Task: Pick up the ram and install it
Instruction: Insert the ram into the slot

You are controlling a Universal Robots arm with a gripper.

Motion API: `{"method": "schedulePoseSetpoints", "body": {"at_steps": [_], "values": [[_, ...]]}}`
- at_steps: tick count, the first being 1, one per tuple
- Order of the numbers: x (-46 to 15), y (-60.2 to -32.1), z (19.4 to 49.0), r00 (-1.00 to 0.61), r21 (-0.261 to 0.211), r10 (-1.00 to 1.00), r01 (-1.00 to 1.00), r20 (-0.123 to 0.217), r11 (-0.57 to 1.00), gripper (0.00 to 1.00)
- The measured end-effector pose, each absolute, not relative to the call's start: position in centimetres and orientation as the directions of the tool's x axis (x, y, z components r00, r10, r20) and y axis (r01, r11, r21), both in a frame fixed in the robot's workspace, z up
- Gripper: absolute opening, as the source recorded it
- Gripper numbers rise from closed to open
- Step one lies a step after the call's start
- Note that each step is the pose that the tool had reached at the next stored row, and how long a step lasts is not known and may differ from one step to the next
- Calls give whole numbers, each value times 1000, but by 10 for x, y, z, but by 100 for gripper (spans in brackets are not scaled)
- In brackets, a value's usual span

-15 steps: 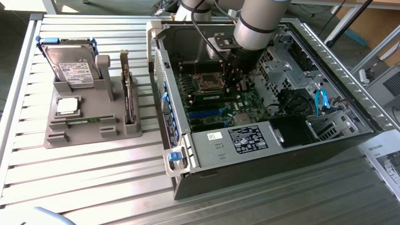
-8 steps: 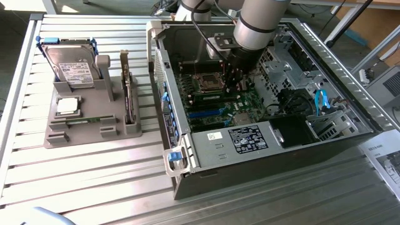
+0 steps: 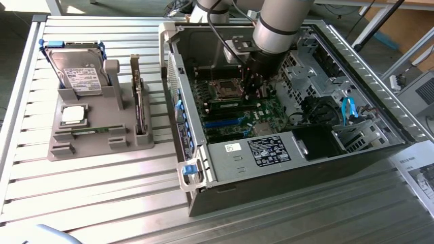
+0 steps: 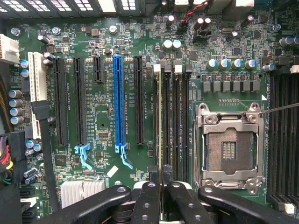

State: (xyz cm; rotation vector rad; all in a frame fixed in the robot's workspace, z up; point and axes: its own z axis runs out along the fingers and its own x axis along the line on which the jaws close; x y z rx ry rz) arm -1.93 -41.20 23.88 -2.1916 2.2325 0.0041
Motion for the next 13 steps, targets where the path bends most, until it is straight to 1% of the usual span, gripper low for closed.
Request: {"method": "schedulePoseSetpoints", "body": {"at_steps": [13], "values": [[-19,-412,237,-18,-7,-1000,-1000,-11,19,12]]}}
